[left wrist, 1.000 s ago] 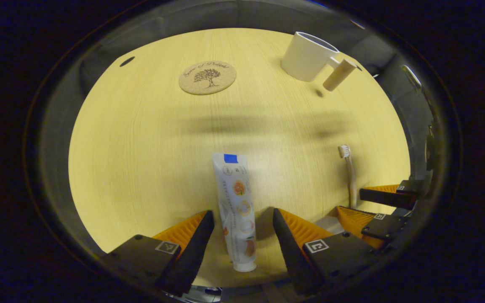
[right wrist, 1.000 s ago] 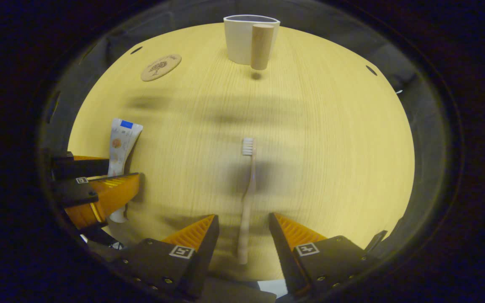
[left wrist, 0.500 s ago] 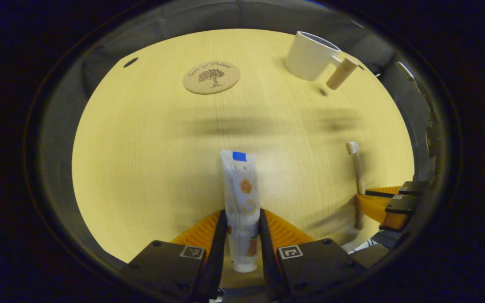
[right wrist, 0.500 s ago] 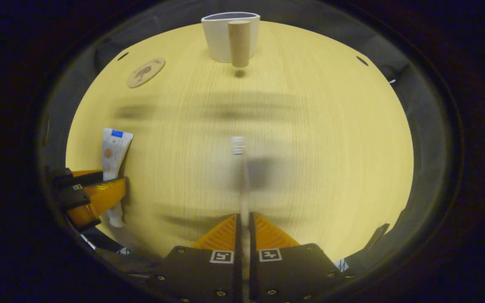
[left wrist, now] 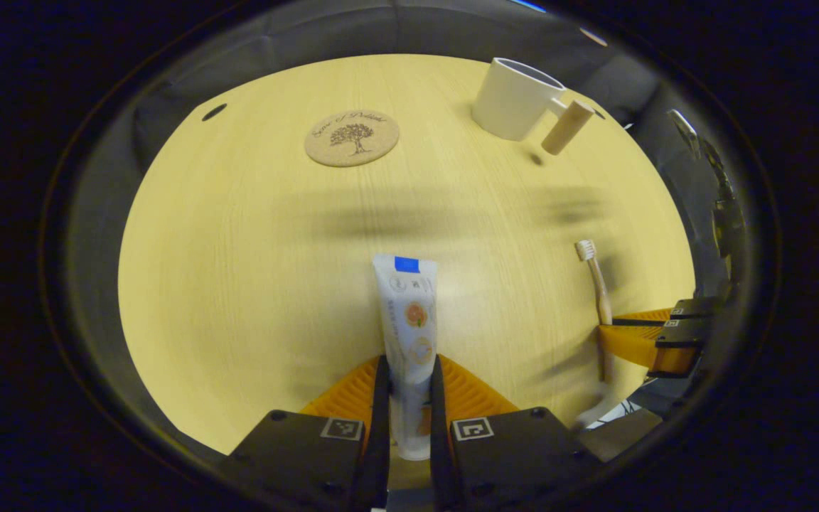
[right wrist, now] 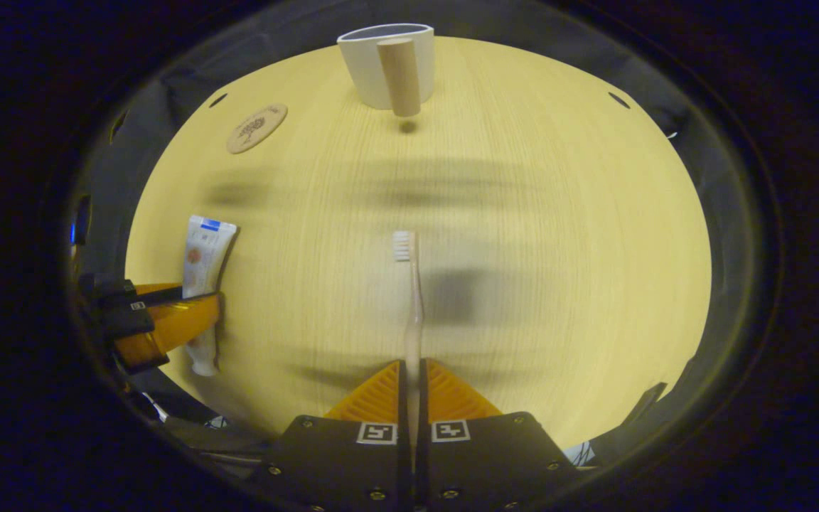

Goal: Put the toothbrush and toothpaste on the desktop into the cup, then pick up the cup and place it on the coaster on the desktop.

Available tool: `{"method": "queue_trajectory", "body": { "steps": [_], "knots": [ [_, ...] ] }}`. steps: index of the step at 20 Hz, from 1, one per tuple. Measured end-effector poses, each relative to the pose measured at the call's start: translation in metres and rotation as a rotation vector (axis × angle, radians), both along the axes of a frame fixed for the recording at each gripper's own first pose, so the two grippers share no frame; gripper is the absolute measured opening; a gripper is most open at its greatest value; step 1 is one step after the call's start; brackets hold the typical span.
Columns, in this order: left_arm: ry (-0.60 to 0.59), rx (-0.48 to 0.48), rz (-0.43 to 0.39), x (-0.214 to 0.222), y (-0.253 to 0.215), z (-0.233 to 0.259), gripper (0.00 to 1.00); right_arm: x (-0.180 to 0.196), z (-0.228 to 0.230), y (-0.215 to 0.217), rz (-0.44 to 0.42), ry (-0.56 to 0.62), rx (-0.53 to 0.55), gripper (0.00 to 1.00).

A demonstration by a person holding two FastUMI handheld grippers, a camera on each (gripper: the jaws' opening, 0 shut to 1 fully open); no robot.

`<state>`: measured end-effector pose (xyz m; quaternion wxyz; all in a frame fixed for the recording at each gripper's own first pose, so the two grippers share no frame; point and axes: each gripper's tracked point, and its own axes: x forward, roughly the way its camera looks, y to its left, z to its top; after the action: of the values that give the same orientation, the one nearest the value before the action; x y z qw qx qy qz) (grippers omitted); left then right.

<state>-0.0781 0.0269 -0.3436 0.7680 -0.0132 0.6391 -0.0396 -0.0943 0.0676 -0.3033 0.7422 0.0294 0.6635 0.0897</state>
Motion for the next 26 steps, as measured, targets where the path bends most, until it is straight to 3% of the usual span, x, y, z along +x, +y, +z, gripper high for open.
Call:
{"method": "queue_trajectory", "body": {
  "steps": [1, 6, 12, 19, 26],
  "knots": [
    [-0.009, -0.005, 0.008, 0.001, -0.001, -0.003, 0.22, 0.001, 0.002, 0.000, 0.000, -0.013, 0.004, 0.03],
    [-0.073, -0.041, 0.048, 0.005, -0.002, 0.010, 0.22, 0.011, 0.020, 0.002, -0.041, -0.099, 0.061, 0.03],
    [-0.212, -0.094, 0.081, 0.030, -0.017, 0.041, 0.22, 0.036, 0.057, 0.013, -0.088, -0.285, 0.159, 0.03],
    [-0.435, -0.148, 0.118, 0.079, -0.032, 0.099, 0.24, 0.082, 0.113, 0.027, -0.080, -0.551, 0.242, 0.03],
    [-0.604, -0.165, 0.133, 0.109, -0.027, 0.157, 0.24, 0.141, 0.157, 0.027, -0.094, -0.733, 0.282, 0.03]
  ]
}}
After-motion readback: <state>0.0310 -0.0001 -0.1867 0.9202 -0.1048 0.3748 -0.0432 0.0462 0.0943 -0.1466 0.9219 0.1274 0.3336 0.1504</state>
